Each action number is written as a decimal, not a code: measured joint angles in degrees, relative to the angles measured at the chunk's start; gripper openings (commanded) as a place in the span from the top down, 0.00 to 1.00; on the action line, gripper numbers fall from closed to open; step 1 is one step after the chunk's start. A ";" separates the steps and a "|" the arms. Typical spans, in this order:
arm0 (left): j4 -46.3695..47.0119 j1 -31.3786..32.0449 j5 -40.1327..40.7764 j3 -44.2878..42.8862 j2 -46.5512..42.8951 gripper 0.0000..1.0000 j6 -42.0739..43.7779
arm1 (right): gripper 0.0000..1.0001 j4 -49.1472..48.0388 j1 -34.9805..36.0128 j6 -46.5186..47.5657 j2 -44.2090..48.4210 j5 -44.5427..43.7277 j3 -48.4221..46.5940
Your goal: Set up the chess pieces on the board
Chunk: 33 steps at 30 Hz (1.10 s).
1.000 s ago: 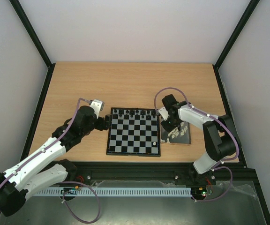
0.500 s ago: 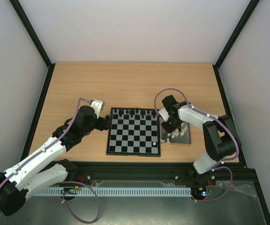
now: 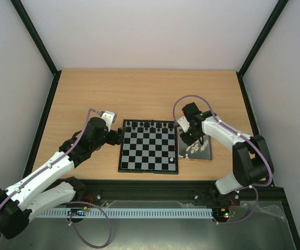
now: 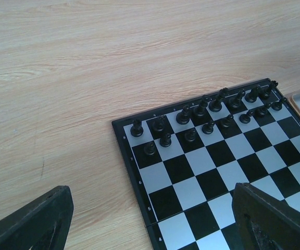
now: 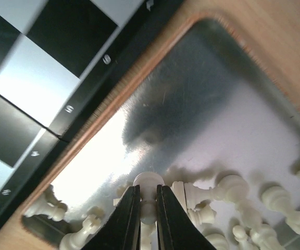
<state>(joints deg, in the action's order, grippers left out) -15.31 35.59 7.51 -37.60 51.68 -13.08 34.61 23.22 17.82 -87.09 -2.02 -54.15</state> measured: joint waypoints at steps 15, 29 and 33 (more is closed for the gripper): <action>0.39 -0.26 0.00 0.00 0.90 0.13 0.02 | 0.94 3.89 18.71 5.22 9.62 11.04 -1.46; 0.37 -0.26 0.50 0.00 0.87 0.13 0.00 | 0.95 2.49 27.12 7.21 -0.70 6.71 -0.83; 0.39 -0.26 0.52 0.00 0.87 0.13 0.02 | 0.95 1.86 27.12 6.99 -1.99 4.66 -0.68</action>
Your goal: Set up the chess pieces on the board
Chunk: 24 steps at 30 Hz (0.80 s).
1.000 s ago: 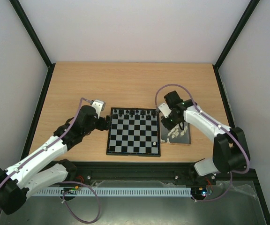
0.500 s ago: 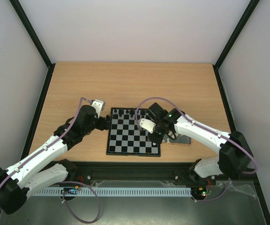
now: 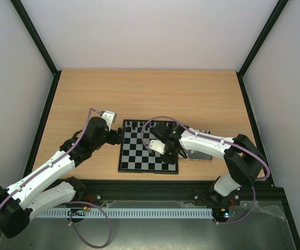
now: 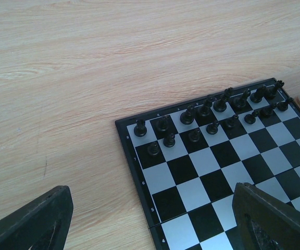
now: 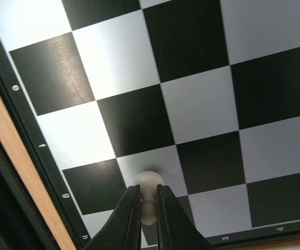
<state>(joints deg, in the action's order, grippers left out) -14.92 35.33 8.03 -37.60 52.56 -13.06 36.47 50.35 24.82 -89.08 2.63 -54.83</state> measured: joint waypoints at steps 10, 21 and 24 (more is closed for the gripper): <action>0.00 0.00 0.00 0.00 0.00 0.13 0.00 | 0.93 -0.98 0.00 -0.66 -0.46 -1.92 0.00; 0.00 0.00 0.00 0.00 0.00 0.13 0.00 | 0.73 -1.68 0.00 -1.11 -1.49 -1.66 0.31; 0.00 0.00 0.00 0.00 0.00 0.13 0.00 | 0.66 -1.75 0.00 -1.22 -1.38 -1.68 0.42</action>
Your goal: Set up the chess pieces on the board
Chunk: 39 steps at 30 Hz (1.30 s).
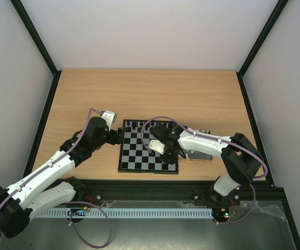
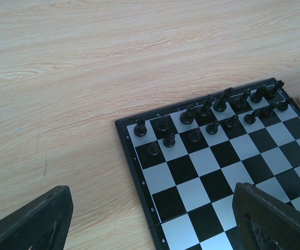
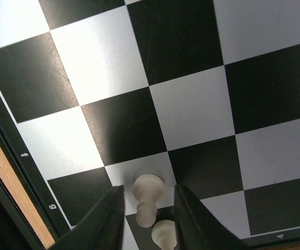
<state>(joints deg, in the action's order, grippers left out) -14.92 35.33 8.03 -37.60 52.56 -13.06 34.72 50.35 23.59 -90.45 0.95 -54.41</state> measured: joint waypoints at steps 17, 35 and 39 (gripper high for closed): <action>0.00 0.00 -0.39 0.00 1.79 0.13 -0.02 | 0.73 0.39 -26.93 -1.25 9.42 1.01 0.22; 0.02 0.00 -0.59 0.00 2.67 0.13 -0.02 | 0.74 -2.99 -37.46 -3.67 1.36 -3.15 0.90; 0.02 0.00 -0.61 0.00 2.67 0.13 -0.02 | 0.77 -2.99 -38.27 -4.26 0.72 -3.41 0.92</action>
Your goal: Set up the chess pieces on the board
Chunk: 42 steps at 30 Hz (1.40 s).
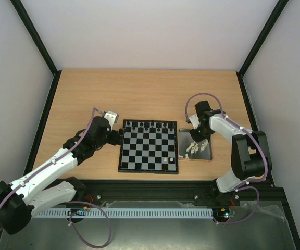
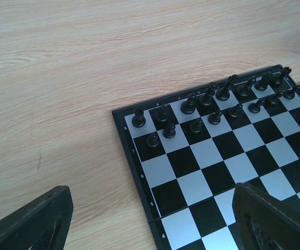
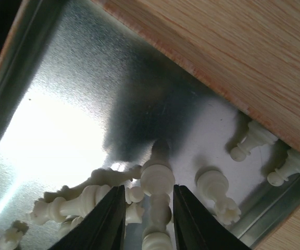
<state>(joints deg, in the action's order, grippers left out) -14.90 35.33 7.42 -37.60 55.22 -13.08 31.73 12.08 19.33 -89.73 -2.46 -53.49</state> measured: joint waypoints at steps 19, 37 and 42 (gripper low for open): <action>0.00 0.00 -0.15 0.00 0.00 0.13 0.02 | 0.96 0.59 -1.20 -0.33 -1.03 -0.17 -0.52; -0.24 -1.42 1.07 0.00 -0.09 0.11 -0.31 | 0.94 12.07 21.24 6.47 12.92 16.68 -12.22; -2.73 -1.92 2.47 -0.98 -0.15 0.11 -0.98 | 0.95 13.79 30.86 7.26 12.22 15.89 -11.98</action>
<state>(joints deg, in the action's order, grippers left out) -17.63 33.41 9.89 -38.59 55.07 -14.06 45.52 42.94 26.59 -77.52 13.43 -65.47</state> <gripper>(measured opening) 0.885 0.068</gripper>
